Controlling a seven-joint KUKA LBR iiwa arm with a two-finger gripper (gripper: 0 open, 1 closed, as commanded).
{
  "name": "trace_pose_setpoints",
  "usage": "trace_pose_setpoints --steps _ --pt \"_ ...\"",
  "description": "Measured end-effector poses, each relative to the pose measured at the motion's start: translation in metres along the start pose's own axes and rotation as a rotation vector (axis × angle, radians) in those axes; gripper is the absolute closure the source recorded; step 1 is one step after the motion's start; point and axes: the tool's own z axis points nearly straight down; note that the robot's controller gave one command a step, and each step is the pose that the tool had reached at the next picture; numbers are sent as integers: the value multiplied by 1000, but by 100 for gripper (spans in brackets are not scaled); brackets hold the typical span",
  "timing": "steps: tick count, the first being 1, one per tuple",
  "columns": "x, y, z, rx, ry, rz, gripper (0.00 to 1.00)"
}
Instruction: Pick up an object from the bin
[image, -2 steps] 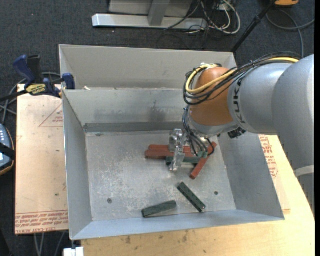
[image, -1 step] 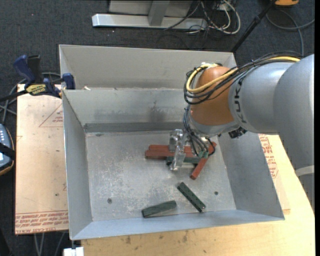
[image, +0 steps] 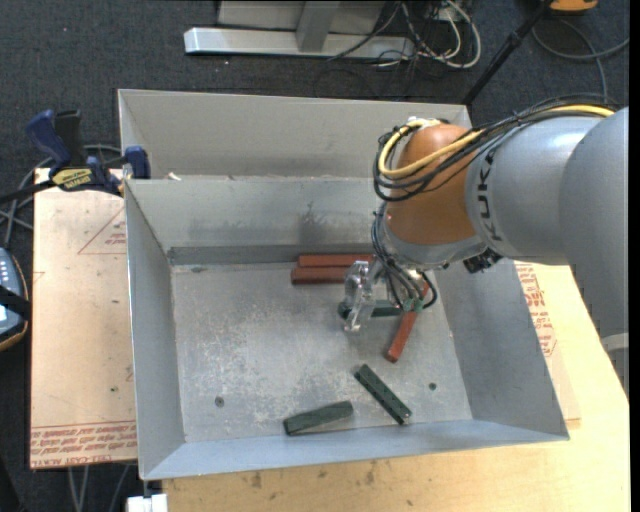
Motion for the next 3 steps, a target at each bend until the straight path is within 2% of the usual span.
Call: trace_pose_setpoints --steps 3 --pt "-3 0 -32 1 -6 0 100"
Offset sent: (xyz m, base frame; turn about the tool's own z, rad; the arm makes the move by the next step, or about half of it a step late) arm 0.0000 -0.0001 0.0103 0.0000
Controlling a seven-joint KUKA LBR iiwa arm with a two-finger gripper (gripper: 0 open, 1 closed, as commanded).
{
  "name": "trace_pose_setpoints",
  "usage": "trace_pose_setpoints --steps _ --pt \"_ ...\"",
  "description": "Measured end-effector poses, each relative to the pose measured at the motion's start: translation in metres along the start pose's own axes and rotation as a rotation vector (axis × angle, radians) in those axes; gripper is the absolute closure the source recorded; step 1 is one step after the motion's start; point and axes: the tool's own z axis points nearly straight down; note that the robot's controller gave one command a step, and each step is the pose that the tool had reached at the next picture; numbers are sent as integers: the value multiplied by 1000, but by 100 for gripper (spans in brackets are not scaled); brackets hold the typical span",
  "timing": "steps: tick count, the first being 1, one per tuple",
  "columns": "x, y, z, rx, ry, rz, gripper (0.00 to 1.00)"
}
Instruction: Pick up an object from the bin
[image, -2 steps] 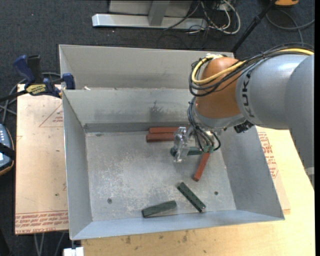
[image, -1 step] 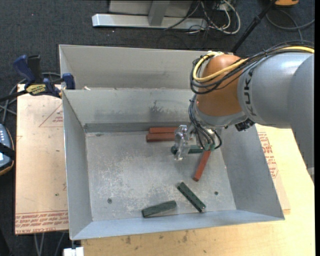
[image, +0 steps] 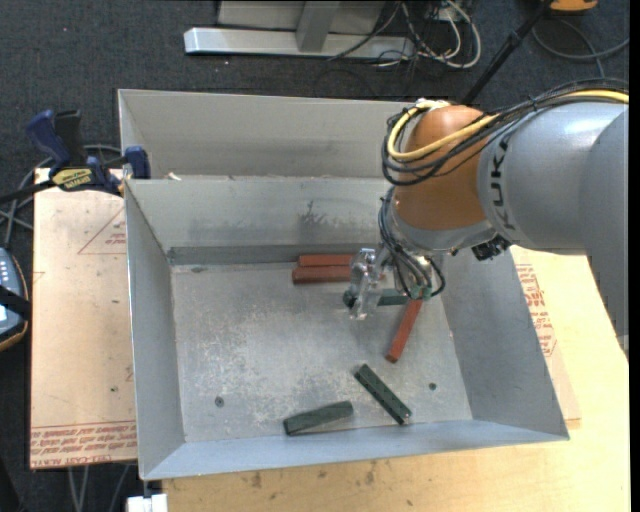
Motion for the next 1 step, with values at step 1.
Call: trace_pose_setpoints --steps 1 --pt "0 0 -5 0 1 0 100"
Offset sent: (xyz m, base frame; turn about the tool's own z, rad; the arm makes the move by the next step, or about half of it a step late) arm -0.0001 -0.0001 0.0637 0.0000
